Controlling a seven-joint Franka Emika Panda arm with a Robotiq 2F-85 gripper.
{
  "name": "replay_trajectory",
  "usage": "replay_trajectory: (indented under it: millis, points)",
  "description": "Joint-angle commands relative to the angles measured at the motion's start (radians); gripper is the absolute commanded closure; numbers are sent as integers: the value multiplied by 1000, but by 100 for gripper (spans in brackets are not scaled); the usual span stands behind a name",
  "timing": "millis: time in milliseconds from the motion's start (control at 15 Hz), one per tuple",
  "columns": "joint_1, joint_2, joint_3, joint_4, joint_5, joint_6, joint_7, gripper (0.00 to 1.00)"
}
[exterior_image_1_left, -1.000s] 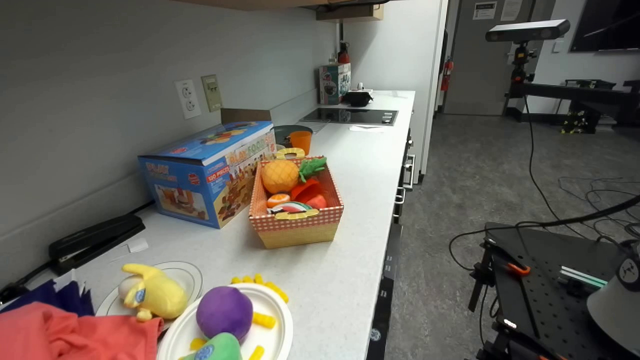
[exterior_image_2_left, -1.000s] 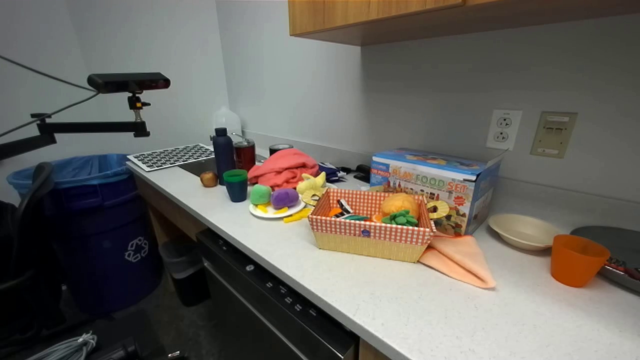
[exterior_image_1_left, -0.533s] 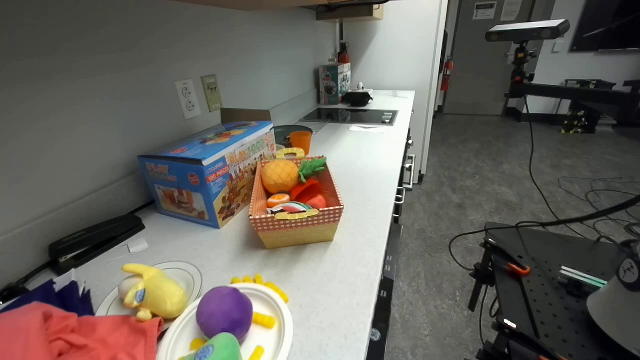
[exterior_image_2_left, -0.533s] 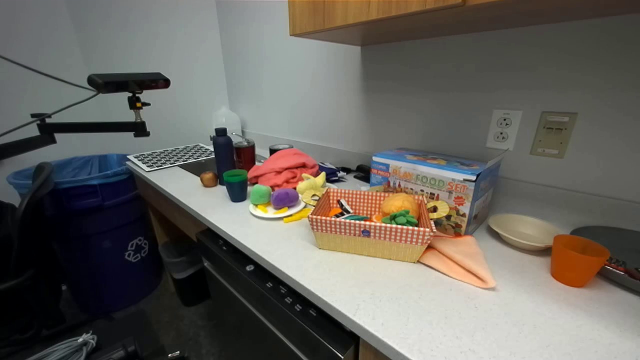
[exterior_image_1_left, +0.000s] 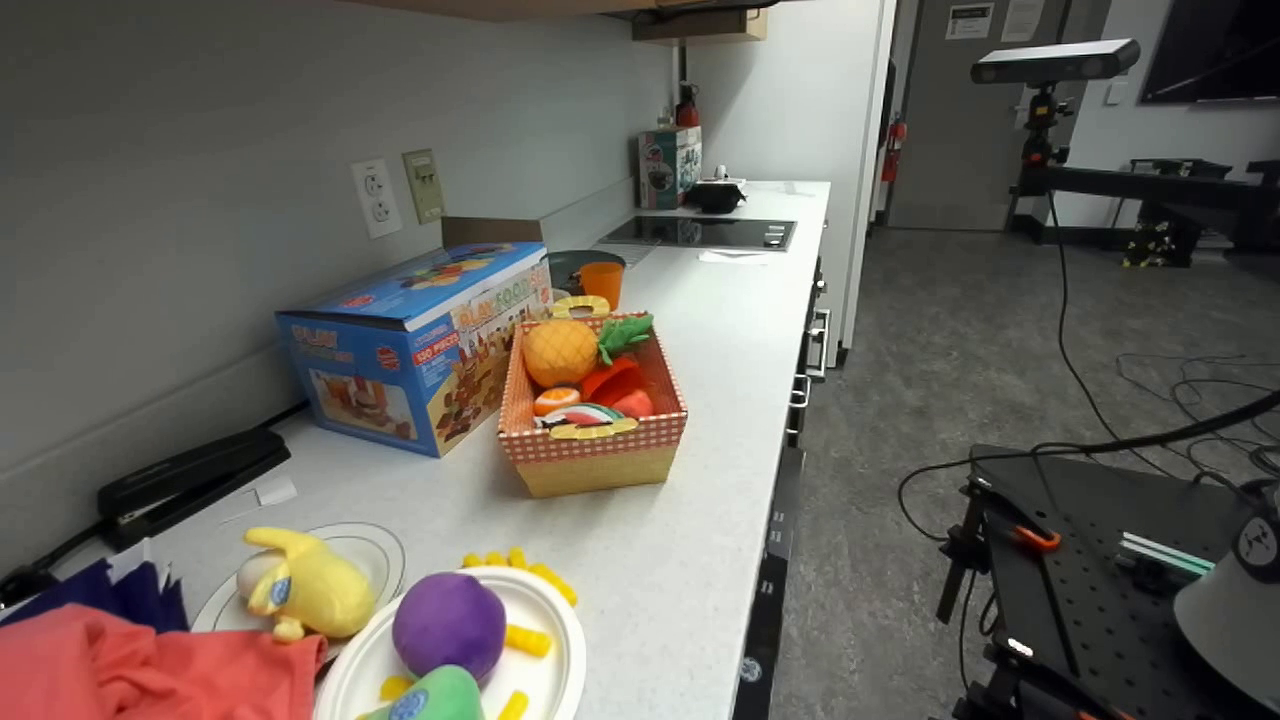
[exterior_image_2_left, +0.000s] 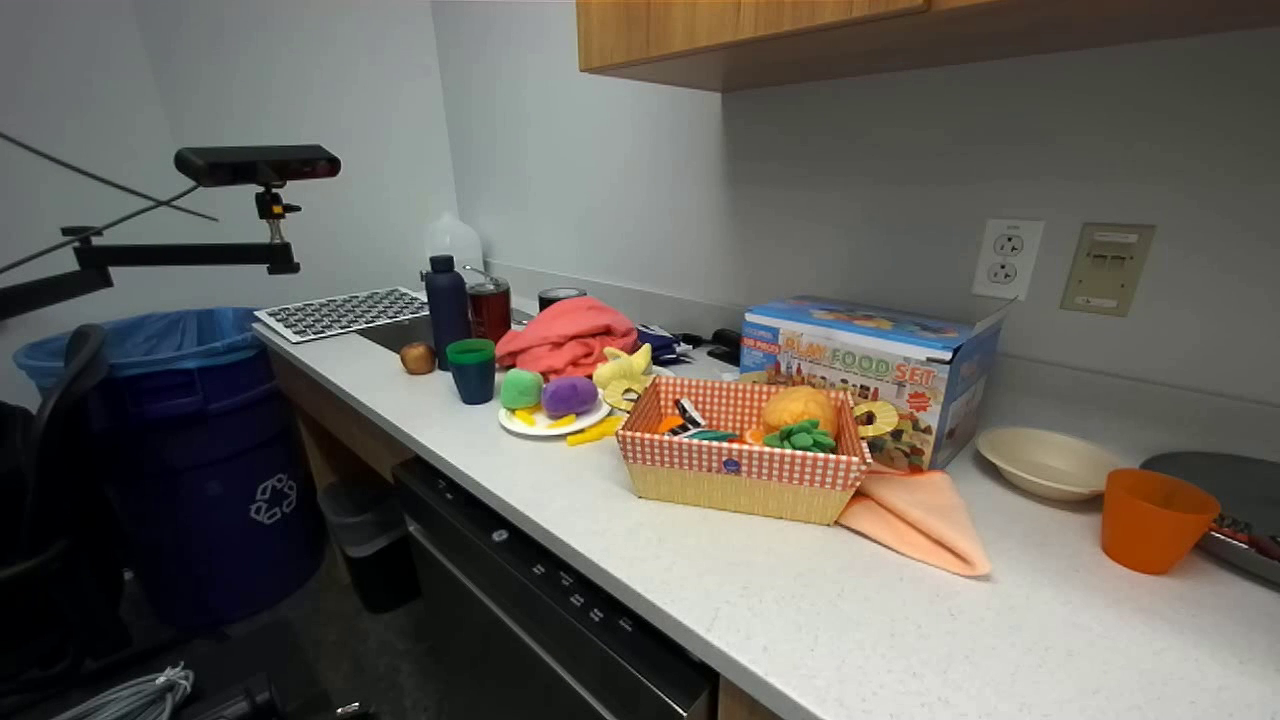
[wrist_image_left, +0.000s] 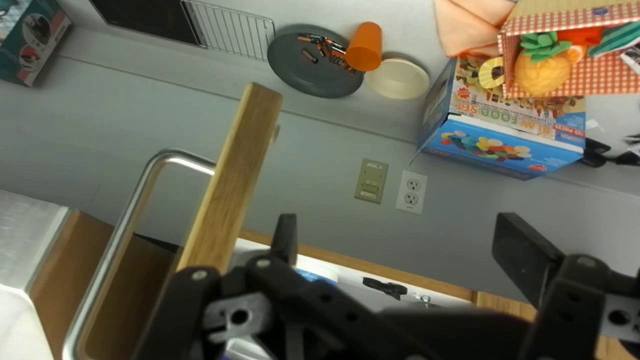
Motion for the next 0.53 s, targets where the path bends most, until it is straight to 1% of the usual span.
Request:
replay_trajectory:
  millis: [0, 267, 467]
  points:
    - [-32, 43, 32, 10, -58, 53, 23, 0]
    - [-67, 61, 64, 16, -89, 114, 91, 0]
    - [-109, 53, 80, 8, -112, 96, 148, 0]
